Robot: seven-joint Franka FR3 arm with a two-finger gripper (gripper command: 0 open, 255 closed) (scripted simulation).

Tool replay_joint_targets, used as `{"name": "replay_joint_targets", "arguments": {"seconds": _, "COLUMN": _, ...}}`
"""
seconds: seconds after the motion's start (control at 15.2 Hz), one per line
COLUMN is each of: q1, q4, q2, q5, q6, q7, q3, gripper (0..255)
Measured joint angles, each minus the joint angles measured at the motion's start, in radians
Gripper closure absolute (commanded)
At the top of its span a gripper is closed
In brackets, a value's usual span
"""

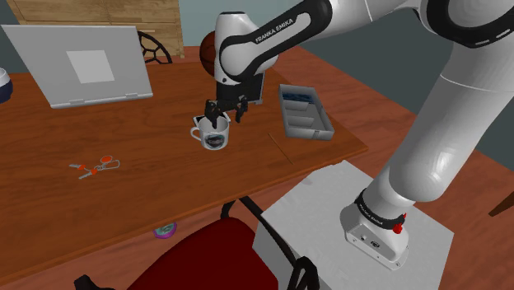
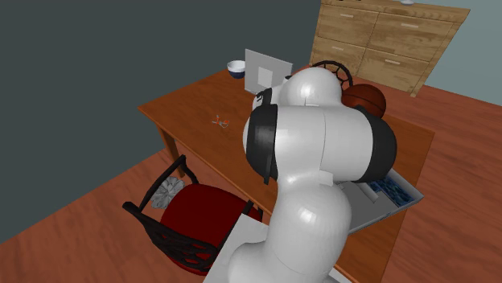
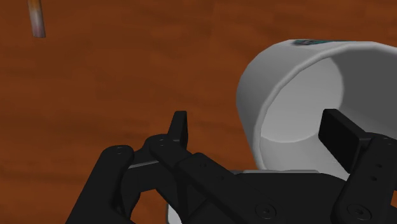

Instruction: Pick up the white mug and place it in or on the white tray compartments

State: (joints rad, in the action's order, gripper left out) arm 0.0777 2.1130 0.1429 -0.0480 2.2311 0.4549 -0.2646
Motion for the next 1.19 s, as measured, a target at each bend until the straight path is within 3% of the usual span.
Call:
{"name": "replay_joint_targets", "arguments": {"seconds": 0.13, "q1": 0.000, "q4": 0.000, "q2": 0.000, "q5": 0.000, "q6": 0.001, "q7": 0.000, "q3": 0.000, "gripper": 0}}
{"name": "replay_joint_targets", "arguments": {"seconds": 0.2, "q1": 0.000, "q4": 0.000, "q2": 0.000, "q5": 0.000, "q6": 0.001, "q7": 0.000, "q3": 0.000, "gripper": 255}}
{"name": "replay_joint_targets", "arguments": {"seconds": 0.86, "q1": 0.000, "q4": 0.000, "q2": 0.000, "q5": 0.000, "q6": 0.001, "q7": 0.000, "q3": 0.000, "gripper": 255}}
{"name": "replay_joint_targets", "arguments": {"seconds": 1.19, "q1": -0.003, "q4": -0.021, "q2": -0.030, "q5": -0.008, "q6": -0.050, "q7": -0.004, "q3": -0.001, "gripper": 255}}
